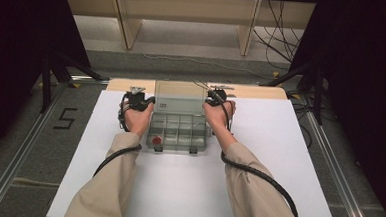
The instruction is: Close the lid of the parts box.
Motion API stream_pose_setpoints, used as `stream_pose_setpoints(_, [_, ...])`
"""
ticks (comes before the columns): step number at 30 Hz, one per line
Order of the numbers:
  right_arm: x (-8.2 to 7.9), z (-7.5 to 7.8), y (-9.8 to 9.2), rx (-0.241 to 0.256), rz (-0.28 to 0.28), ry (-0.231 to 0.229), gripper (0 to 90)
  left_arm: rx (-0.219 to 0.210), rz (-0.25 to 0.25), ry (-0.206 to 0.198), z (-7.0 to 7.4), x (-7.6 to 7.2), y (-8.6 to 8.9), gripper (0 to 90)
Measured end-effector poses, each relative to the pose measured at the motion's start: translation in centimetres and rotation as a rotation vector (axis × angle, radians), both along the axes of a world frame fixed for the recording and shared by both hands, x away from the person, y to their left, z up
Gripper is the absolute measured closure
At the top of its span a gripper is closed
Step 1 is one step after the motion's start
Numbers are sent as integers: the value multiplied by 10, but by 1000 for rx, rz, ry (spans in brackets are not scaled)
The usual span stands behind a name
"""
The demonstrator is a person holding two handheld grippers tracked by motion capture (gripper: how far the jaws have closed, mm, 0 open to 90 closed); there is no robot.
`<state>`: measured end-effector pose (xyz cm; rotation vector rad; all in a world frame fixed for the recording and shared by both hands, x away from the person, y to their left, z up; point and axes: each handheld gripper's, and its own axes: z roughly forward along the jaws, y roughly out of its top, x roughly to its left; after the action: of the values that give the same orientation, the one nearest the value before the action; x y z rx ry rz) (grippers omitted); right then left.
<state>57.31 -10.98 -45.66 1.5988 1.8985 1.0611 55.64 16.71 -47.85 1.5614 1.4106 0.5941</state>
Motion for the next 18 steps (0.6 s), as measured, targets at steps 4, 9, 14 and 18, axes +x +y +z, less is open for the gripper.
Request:
stream_pose_setpoints(4, [-2, -1, 2, 13, -15, -6, 899, -10, -14, 18, 1, 2, 2, 881])
stream_pose_setpoints(9, [-3, 0, 2, 5, -20, -10, 900, -40, -30, 24, 4, 5, 5, 814])
stream_pose_setpoints(14, [-6, 0, 5, -2, -22, -40, 900, -40, -17, 16, 16, 17, 9, 643])
stream_pose_setpoints(18, [-8, 1, 5, -5, -16, -59, 900, -36, -9, 15, 26, 31, 10, 613])
